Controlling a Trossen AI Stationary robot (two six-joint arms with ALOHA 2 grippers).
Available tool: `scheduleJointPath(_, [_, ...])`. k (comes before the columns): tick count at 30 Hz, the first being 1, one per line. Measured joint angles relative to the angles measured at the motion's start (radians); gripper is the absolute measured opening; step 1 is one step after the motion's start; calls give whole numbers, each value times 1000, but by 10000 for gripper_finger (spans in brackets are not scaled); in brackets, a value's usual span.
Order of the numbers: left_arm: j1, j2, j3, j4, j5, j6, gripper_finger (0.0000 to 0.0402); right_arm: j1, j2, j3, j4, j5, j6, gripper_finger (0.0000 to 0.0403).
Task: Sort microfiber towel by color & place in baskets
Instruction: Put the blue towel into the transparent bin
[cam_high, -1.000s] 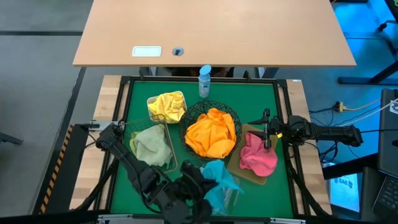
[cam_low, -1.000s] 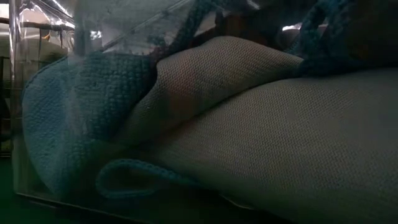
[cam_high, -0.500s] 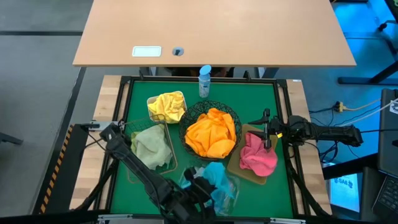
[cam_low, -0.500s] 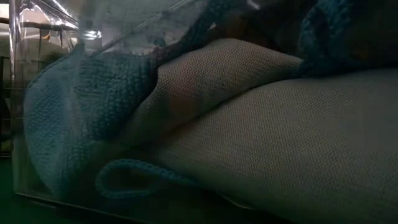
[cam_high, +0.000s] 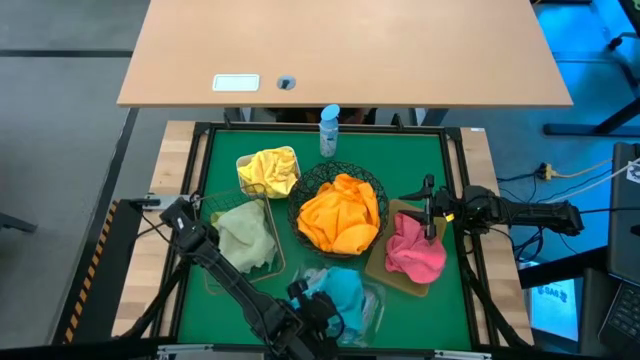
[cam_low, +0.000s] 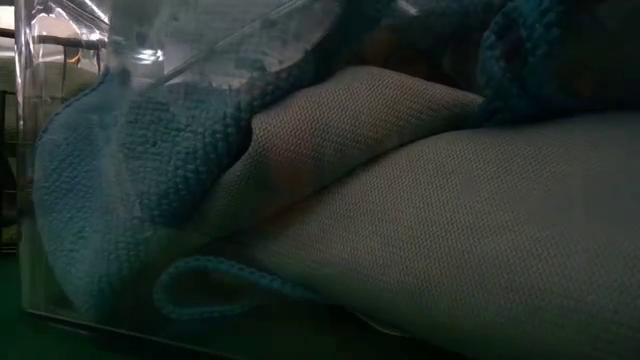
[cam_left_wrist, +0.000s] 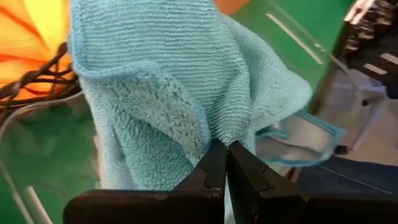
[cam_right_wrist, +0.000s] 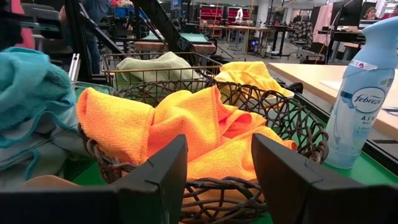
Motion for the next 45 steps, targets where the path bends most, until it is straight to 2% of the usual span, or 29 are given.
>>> scheduleJointPath(9, [22, 31, -28, 4, 69, -7, 0, 0, 0, 0, 0, 0, 0, 179])
scheduleJointPath(22, [59, 27, -283, 82, 164, -9, 0, 0, 0, 0, 0, 0, 0, 179])
scheduleJointPath(27, [69, 20, -329, 93, 165, -4, 0, 0, 0, 0, 0, 0, 0, 179])
scheduleJointPath(33, [74, 24, -292, 75, 170, 33, 11, 0, 0, 0, 0, 0, 0, 179])
scheduleJointPath(40, [79, 31, -205, 76, 175, 42, 61, 0, 0, 0, 0, 0, 0, 179])
scheduleJointPath(45, [80, 31, -148, 65, 175, 111, 94, 0, 0, 0, 0, 0, 0, 179])
